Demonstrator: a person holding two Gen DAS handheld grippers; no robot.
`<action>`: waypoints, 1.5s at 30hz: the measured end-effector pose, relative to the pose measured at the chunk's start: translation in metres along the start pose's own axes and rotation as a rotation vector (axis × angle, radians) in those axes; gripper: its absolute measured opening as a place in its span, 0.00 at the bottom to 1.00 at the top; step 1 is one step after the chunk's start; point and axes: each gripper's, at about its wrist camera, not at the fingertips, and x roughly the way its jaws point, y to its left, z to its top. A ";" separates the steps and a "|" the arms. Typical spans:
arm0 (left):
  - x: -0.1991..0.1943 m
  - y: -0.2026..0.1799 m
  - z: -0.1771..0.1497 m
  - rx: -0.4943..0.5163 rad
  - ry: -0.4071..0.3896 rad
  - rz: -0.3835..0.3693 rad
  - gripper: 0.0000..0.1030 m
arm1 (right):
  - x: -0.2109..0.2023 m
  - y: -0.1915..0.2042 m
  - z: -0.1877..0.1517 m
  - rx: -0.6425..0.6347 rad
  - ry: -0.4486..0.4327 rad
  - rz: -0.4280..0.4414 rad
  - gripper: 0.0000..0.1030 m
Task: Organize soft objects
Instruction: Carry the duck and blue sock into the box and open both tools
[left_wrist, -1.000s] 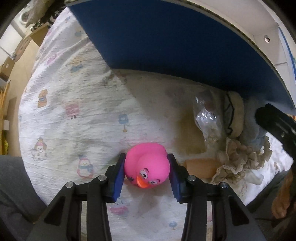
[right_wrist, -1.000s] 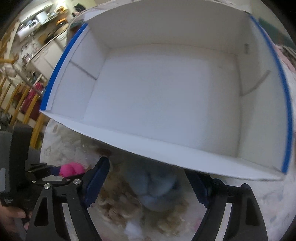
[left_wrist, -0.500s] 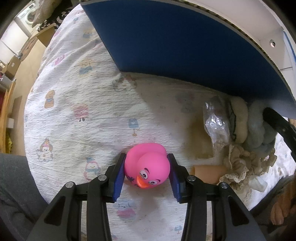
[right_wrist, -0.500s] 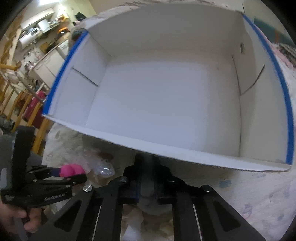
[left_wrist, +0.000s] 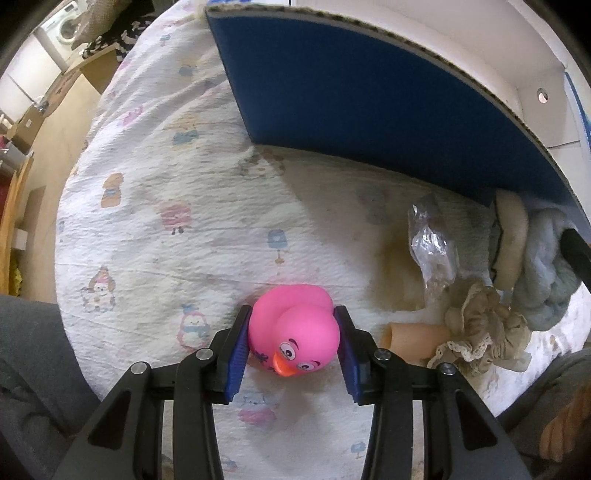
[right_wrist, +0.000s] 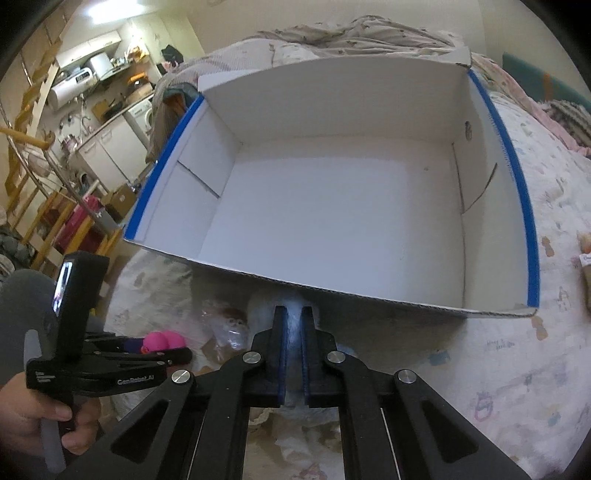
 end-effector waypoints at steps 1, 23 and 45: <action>-0.002 0.000 -0.001 0.002 -0.006 0.003 0.38 | -0.002 0.001 0.000 0.001 -0.006 0.000 0.07; -0.066 -0.002 -0.018 0.043 -0.147 0.002 0.38 | -0.082 0.017 0.005 0.003 -0.172 0.069 0.07; -0.175 -0.050 0.078 0.135 -0.455 0.011 0.38 | -0.147 0.010 0.105 -0.005 -0.383 0.075 0.07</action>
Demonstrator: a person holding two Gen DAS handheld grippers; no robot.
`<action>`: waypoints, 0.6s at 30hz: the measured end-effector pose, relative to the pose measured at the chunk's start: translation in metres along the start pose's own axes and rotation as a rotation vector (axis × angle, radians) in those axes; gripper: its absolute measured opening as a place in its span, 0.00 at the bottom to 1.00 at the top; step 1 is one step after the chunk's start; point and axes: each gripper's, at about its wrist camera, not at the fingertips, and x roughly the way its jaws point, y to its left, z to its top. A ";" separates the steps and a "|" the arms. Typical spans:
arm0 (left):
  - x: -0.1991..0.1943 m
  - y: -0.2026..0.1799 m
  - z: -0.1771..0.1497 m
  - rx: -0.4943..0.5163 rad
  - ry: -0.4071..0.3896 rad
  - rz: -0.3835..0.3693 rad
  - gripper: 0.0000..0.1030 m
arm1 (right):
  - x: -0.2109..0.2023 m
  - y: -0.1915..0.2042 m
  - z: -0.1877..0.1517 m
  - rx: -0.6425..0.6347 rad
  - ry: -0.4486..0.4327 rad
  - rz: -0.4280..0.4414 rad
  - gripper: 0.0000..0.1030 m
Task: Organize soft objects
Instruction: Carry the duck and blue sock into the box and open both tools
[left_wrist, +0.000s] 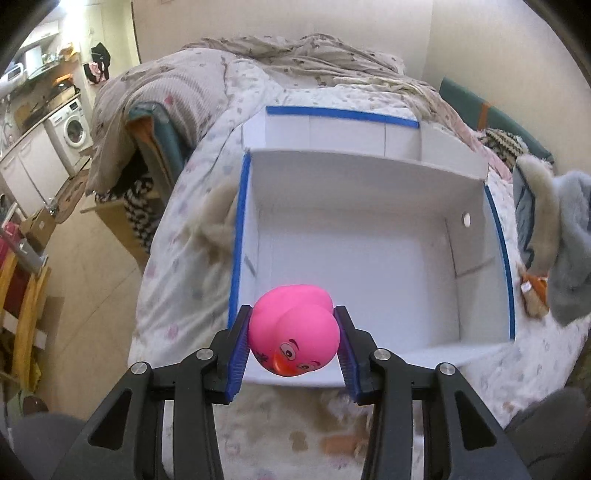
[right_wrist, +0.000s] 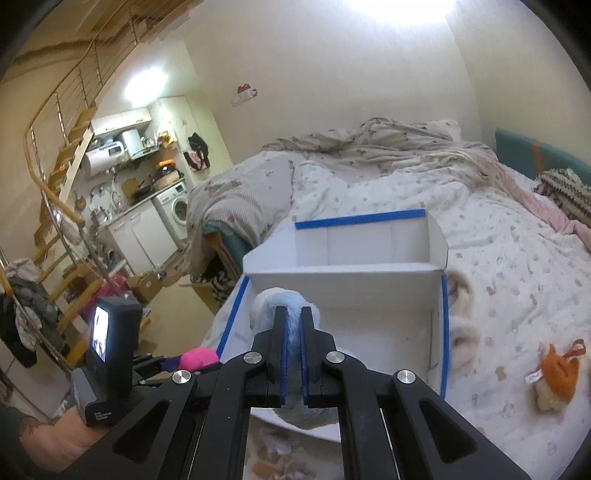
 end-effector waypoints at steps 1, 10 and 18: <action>0.003 -0.001 0.005 -0.005 0.001 -0.003 0.38 | 0.004 -0.003 0.001 0.006 0.002 -0.001 0.07; 0.044 -0.020 0.028 0.024 0.033 0.025 0.38 | 0.056 -0.038 -0.002 0.077 0.085 -0.013 0.07; 0.093 -0.036 0.029 0.046 0.106 0.025 0.38 | 0.111 -0.076 -0.020 0.135 0.198 -0.056 0.07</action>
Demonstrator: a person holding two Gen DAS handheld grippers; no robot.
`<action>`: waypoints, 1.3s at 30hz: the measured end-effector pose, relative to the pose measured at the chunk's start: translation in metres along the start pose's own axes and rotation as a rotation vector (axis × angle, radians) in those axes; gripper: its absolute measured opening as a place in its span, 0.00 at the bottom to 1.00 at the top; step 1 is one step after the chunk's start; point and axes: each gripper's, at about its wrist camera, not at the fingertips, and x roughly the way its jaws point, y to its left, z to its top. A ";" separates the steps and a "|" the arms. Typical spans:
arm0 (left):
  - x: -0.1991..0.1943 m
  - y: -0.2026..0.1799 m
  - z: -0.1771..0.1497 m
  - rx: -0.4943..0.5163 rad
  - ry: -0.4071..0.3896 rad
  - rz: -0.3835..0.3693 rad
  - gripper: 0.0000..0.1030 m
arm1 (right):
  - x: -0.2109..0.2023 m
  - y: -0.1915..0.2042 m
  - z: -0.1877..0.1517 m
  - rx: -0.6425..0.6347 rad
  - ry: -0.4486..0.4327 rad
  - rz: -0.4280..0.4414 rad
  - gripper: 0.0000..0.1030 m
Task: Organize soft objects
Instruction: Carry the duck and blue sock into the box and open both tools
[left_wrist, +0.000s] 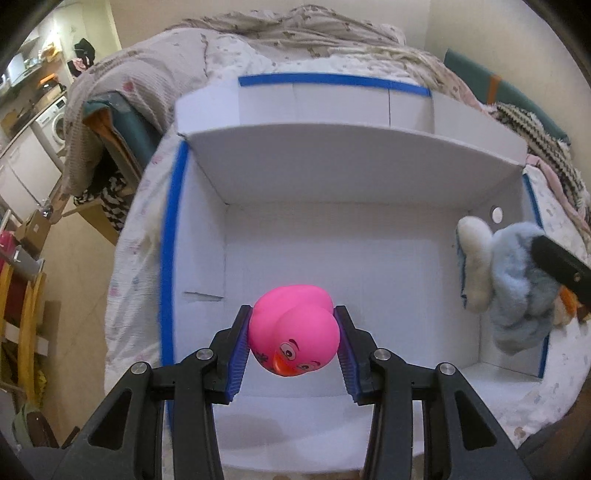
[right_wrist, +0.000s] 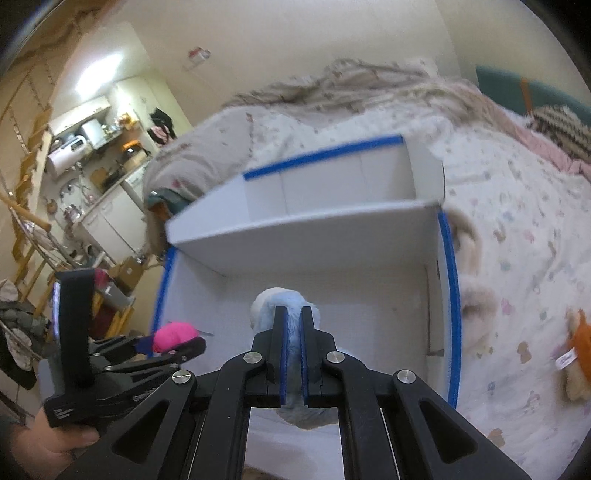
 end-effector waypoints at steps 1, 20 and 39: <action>0.006 -0.003 0.001 0.006 0.006 0.006 0.38 | 0.007 -0.004 -0.001 0.003 0.013 -0.014 0.07; 0.051 -0.017 0.007 0.036 0.057 0.017 0.39 | 0.068 -0.019 -0.026 -0.012 0.150 -0.116 0.07; 0.014 -0.005 0.007 0.000 0.007 0.026 0.67 | 0.035 -0.001 -0.026 -0.012 0.066 -0.085 0.91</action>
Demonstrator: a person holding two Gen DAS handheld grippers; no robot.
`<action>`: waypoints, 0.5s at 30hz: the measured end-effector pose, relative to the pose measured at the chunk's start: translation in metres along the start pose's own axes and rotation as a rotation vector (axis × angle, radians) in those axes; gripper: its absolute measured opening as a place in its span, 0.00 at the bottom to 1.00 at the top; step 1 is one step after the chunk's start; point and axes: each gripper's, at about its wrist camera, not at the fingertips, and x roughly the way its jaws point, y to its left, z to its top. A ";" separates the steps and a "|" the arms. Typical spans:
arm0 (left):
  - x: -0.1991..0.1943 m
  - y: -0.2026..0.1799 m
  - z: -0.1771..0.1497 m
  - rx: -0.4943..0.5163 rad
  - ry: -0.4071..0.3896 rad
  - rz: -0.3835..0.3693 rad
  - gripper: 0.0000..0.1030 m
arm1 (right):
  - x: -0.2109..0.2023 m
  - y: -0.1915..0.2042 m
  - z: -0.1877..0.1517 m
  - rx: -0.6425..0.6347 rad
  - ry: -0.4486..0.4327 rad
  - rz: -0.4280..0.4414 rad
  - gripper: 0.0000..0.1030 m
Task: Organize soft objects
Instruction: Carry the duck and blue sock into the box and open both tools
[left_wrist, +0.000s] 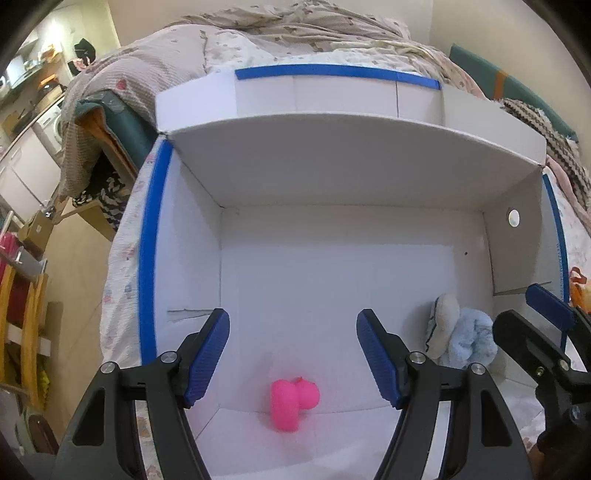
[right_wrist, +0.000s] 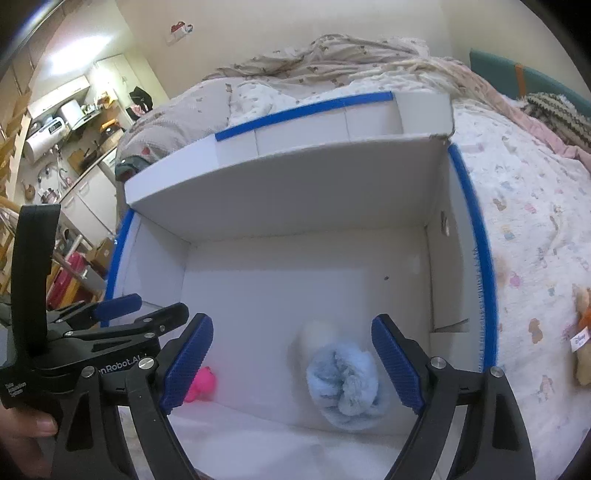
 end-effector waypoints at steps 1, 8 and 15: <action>-0.003 0.001 0.000 0.002 -0.002 -0.005 0.67 | -0.002 0.002 0.000 -0.005 -0.004 -0.003 0.91; -0.027 0.005 -0.005 0.005 -0.033 -0.013 0.67 | -0.024 0.011 -0.003 -0.018 -0.054 0.007 1.00; -0.053 0.011 -0.013 0.006 -0.064 -0.019 0.67 | -0.045 0.018 -0.008 -0.013 -0.120 -0.006 1.00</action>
